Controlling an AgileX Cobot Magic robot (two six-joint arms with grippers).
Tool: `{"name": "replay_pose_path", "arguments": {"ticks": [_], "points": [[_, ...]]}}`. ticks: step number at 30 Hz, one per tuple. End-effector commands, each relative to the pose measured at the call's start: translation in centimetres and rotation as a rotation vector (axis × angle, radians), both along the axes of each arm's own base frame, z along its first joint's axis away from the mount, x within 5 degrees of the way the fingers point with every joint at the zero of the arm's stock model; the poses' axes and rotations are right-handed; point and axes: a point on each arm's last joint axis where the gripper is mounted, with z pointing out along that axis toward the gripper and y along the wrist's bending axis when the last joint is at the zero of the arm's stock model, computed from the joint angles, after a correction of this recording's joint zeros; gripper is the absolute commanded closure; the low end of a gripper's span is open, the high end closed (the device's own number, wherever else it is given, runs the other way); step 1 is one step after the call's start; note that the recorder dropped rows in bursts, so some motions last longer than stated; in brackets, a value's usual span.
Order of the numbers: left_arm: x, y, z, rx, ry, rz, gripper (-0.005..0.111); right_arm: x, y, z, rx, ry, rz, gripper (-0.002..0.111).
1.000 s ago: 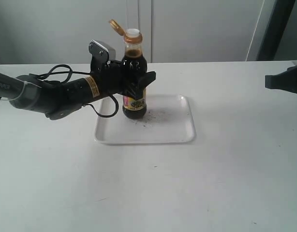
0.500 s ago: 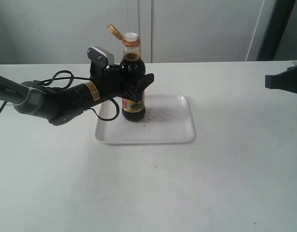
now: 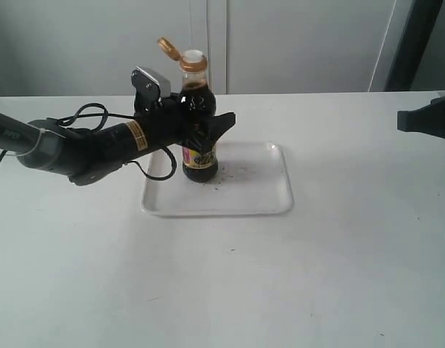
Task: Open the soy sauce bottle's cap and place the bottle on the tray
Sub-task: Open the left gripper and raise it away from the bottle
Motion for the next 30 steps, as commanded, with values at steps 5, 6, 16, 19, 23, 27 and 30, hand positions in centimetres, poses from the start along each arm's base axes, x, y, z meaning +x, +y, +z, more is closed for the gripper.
{"name": "replay_pose_path", "arguments": {"ticks": [5,6,16,19,23,27,30], "points": [[0.5,2.0,2.1,-0.031,0.001,-0.021,0.002,-0.1,0.1,0.0,-0.006,-0.004,0.005,0.108],[0.6,2.3,2.1,-0.029,0.010,-0.026,0.002,-0.1,0.1,0.0,-0.006,-0.004,0.005,0.108],[0.0,2.5,4.5,-0.023,-0.004,-0.076,0.002,0.0,0.1,0.0,-0.006,-0.009,0.005,0.108],[-0.5,2.6,6.3,-0.030,-0.036,-0.086,0.002,0.0,0.1,0.1,-0.006,-0.015,0.005,0.108],[-1.0,2.8,8.6,-0.046,-0.081,-0.089,0.002,0.0,0.1,0.1,-0.006,-0.017,0.004,0.108],[-1.6,3.0,10.6,-0.057,-0.122,-0.090,0.002,0.0,0.1,0.1,-0.006,-0.019,0.004,0.108],[-2.2,3.1,12.1,-0.061,-0.159,-0.095,0.002,0.0,0.1,0.1,-0.004,-0.019,0.004,0.108]]}}
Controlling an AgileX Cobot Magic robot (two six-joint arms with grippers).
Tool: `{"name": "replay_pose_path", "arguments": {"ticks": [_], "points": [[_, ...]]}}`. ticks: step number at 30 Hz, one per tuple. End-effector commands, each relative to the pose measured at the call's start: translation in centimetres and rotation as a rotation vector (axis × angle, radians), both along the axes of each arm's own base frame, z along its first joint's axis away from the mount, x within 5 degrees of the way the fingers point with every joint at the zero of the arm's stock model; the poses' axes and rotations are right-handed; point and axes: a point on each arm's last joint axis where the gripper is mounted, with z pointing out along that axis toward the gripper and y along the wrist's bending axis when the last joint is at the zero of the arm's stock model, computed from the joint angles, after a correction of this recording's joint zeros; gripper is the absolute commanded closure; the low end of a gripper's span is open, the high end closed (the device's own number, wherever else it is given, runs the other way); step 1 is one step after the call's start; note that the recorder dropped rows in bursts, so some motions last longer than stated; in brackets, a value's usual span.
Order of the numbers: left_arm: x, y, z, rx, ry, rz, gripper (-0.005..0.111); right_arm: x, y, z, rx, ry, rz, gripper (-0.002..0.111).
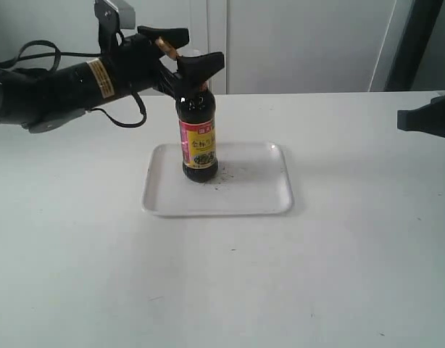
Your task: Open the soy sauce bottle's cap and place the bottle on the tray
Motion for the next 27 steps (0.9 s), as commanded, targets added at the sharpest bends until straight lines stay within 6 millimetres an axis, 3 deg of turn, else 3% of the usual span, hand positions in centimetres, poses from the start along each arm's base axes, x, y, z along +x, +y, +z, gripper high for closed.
{"name": "replay_pose_path", "arguments": {"ticks": [1,12,15,19,22,27], "points": [[-0.8,0.3,2.5,-0.014,-0.059,-0.019,0.002,0.0,0.1,0.0,-0.004,-0.013,0.004,0.108],[-2.3,0.7,5.9,0.013,-0.086,-0.015,0.002,0.0,0.1,0.1,-0.010,-0.015,0.006,0.108],[-2.9,1.0,7.0,0.048,-0.087,-0.007,0.007,0.0,0.1,0.1,-0.010,-0.015,0.006,0.108],[-3.7,1.5,8.0,0.193,-0.071,0.042,0.028,0.0,0.1,0.1,-0.010,-0.015,0.006,0.108],[-4.6,2.1,8.9,0.306,-0.075,0.075,0.052,0.0,0.1,0.1,-0.010,-0.015,0.006,0.108],[-5.9,4.0,11.1,0.403,-0.107,0.133,0.103,0.0,0.1,0.1,-0.015,-0.021,0.009,0.108]]}}
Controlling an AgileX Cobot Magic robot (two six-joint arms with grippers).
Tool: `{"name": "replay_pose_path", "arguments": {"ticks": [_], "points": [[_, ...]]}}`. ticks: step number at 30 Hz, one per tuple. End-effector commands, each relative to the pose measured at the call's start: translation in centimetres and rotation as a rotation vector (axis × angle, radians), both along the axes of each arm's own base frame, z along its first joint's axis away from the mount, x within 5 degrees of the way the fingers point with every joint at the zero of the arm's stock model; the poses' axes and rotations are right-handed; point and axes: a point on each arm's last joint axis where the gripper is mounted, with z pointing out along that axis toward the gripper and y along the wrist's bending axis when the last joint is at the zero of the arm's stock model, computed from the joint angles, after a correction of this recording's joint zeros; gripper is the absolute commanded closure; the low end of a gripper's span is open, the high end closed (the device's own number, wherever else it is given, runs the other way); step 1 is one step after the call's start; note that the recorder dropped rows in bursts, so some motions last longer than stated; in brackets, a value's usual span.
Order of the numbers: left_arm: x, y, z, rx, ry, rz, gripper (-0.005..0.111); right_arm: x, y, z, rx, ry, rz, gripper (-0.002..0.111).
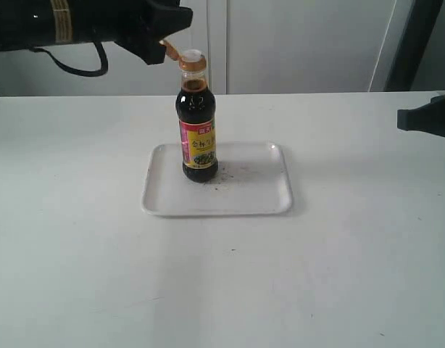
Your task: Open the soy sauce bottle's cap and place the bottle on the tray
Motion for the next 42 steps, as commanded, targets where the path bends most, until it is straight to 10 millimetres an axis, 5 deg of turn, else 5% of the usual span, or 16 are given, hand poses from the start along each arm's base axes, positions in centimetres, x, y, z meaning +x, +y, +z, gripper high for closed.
{"name": "replay_pose_path", "arguments": {"ticks": [1,17,30,36,42], "points": [[-1.2,2.3,2.4,0.071,-0.045,0.046,0.106,0.0,0.1,0.1,-0.016,-0.018,0.009,0.108],[-0.1,14.6,5.5,-0.050,0.031,0.490,0.107,-0.1,1.8,0.1,-0.126,-0.024,0.129,0.108],[0.3,22.0,6.7,0.345,-0.244,1.137,0.107,-0.1,2.2,0.1,-0.189,-0.029,0.174,0.108],[-0.7,24.0,5.5,0.381,-0.187,1.376,0.107,-0.1,2.2,0.1,-0.201,-0.037,0.178,0.108],[-2.4,25.6,2.7,0.356,0.157,1.591,0.107,0.2,2.2,0.7,-0.220,-0.016,0.192,0.108]]}}
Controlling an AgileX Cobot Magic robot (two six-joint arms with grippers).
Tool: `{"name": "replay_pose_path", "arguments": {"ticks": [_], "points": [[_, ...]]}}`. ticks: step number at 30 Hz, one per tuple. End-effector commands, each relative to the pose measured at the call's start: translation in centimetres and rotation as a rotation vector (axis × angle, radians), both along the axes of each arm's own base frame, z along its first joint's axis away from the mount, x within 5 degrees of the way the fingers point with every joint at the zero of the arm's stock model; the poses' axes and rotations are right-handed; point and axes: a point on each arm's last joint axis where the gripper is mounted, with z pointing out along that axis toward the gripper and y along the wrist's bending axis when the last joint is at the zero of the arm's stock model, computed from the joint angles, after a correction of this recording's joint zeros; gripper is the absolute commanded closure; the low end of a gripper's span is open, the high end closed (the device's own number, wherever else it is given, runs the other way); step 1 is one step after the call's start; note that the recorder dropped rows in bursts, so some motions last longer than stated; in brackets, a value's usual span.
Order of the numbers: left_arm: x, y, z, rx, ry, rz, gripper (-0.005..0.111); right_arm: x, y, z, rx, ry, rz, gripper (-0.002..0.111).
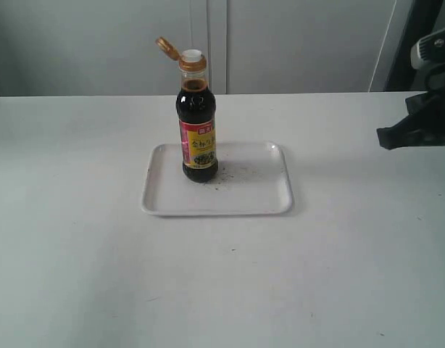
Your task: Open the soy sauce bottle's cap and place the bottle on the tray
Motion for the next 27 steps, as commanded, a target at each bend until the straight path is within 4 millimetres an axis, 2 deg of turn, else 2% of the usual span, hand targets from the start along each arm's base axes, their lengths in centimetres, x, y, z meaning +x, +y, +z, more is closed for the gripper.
{"name": "replay_pose_path", "arguments": {"ticks": [1,6,11,18,22,27], "points": [[-1.8,1.1,-1.9,-0.101,0.216,0.173,0.107,0.3,0.2,0.7,-0.034,0.013,0.022,0.108],[-3.3,0.2,-4.6,-0.163,0.600,0.116,0.107,0.4,0.2,1.5,-0.031,0.044,0.024,0.108],[-4.4,-1.5,-5.7,-0.318,0.781,-0.005,0.107,0.2,0.2,1.7,-0.014,0.157,0.018,0.108],[-6.8,-4.4,-3.4,-0.470,0.755,-0.265,0.107,-0.5,-0.9,3.3,0.004,0.379,-0.030,0.108],[-9.0,-5.2,-1.4,-0.500,0.709,-0.331,0.107,-1.1,-1.3,3.7,0.005,0.483,-0.044,0.108],[-11.7,-6.2,-0.8,-0.547,0.614,-0.395,0.107,-2.0,-1.4,3.8,0.003,0.600,-0.045,0.108]]}}
